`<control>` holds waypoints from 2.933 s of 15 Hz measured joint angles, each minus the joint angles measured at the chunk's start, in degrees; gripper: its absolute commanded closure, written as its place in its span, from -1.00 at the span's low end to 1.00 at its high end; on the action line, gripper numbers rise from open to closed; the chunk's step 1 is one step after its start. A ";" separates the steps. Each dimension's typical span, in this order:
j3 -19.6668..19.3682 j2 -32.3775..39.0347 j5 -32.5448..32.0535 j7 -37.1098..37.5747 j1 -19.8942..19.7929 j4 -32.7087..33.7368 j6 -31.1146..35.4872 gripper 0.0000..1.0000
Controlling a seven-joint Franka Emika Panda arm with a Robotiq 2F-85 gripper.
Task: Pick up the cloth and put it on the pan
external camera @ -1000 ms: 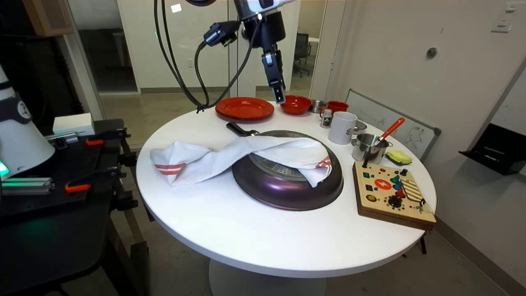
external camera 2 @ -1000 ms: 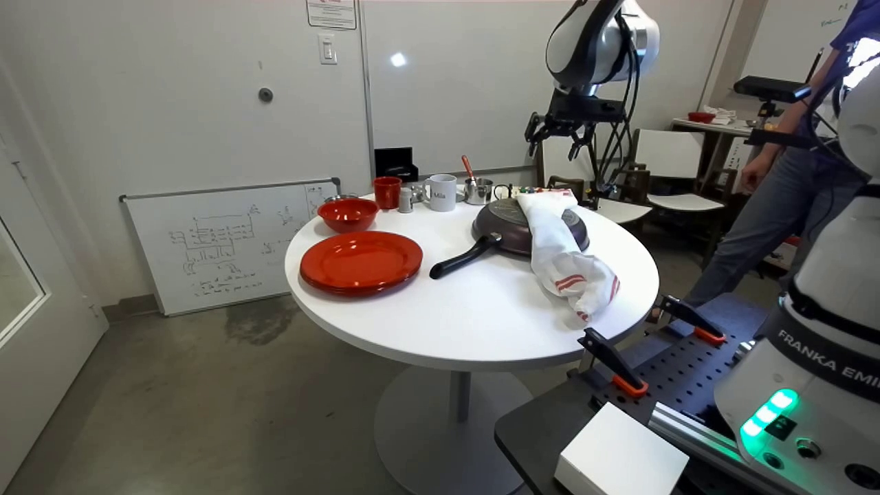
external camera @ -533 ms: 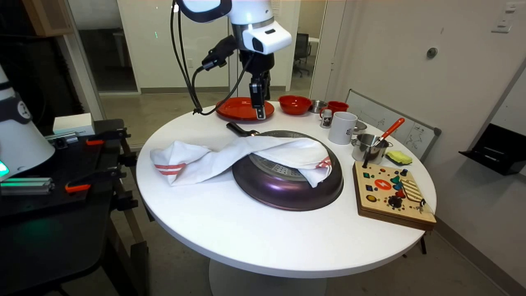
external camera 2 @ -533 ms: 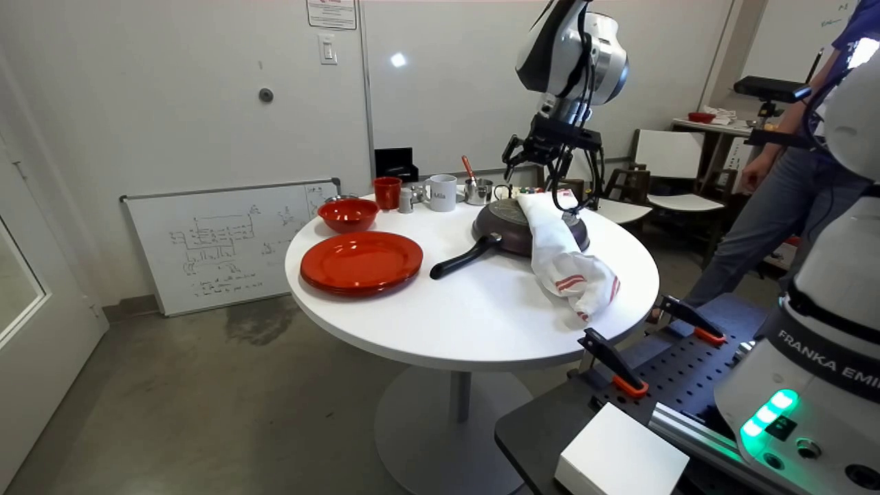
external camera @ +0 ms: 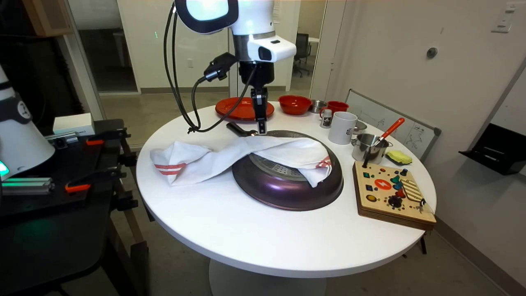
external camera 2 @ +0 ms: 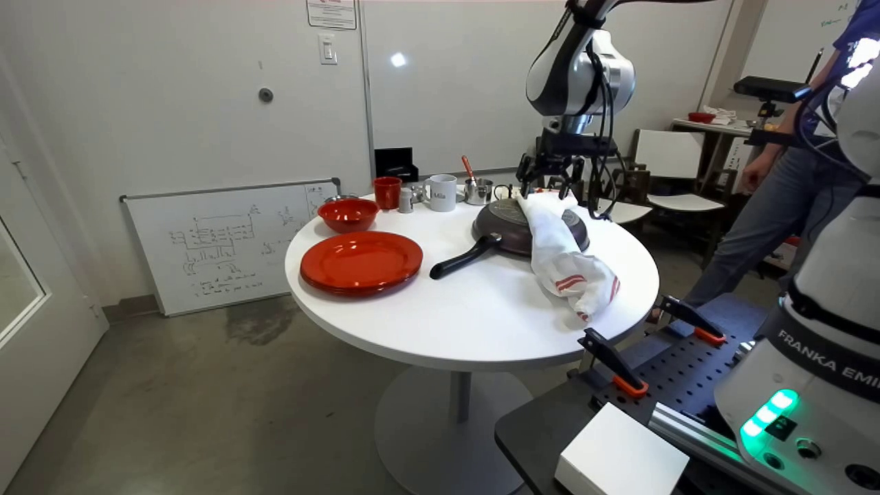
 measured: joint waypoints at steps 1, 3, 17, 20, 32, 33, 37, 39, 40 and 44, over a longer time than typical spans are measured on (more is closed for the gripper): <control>0.00 0.01 -0.13 -0.12 0.16 0.00 -0.03 -1.00; 0.07 0.03 -0.14 -0.56 0.41 0.01 -0.08 -1.00; -0.51 5.89 -1.01 -3.09 -0.94 1.81 -0.04 -0.05; -0.16 6.36 -0.91 -3.37 -1.43 2.30 -0.04 0.41; -3.24 2.11 -5.16 -2.06 1.21 6.24 -1.51 0.94; -4.17 0.13 -7.02 -1.28 2.04 7.08 -1.86 0.95; -6.27 -7.13 -16.63 1.80 4.13 10.99 -1.26 0.96; -6.69 -8.51 -21.33 4.01 4.39 12.80 1.34 0.97; -7.16 -8.59 -23.72 5.62 4.60 13.59 2.79 0.97; -9.56 -7.49 -31.88 14.62 5.26 16.96 6.59 0.97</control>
